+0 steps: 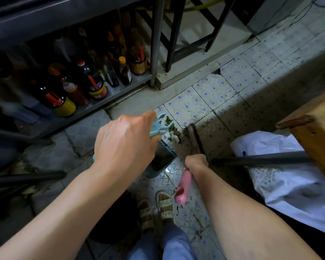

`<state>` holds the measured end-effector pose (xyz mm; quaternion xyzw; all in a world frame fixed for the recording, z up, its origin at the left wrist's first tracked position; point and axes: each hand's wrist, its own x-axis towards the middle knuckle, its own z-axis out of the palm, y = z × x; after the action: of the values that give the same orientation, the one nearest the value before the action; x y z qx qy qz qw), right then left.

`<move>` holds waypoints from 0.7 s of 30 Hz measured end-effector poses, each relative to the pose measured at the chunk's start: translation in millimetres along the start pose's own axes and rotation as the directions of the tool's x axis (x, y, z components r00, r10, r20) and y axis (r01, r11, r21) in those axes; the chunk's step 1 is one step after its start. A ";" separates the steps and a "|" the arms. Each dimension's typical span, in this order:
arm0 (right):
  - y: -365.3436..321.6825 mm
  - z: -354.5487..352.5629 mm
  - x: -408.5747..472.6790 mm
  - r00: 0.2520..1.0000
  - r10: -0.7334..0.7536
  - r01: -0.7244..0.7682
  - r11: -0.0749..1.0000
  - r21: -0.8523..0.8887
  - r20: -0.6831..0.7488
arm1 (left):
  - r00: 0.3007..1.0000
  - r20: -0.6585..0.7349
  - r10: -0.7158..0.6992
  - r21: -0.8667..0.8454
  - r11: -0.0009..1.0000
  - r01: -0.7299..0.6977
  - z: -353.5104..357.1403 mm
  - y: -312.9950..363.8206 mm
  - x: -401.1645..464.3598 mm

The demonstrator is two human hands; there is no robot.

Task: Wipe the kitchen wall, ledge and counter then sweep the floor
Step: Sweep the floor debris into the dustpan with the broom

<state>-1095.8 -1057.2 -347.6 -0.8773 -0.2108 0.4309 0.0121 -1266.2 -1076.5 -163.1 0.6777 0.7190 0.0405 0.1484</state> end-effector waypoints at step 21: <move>-8.6 41.9 -22.3 0.988 -0.092 0.077 0.989 0.123 0.122 | 0.991 -0.047 -0.129 -0.007 0.992 0.129 -3.4 -27.9 -36.8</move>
<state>-1142.8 -1064.5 -355.5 -0.8361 -0.2225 0.4967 0.0691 -1292.6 -1114.5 -161.3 0.6285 0.7645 0.0482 0.1351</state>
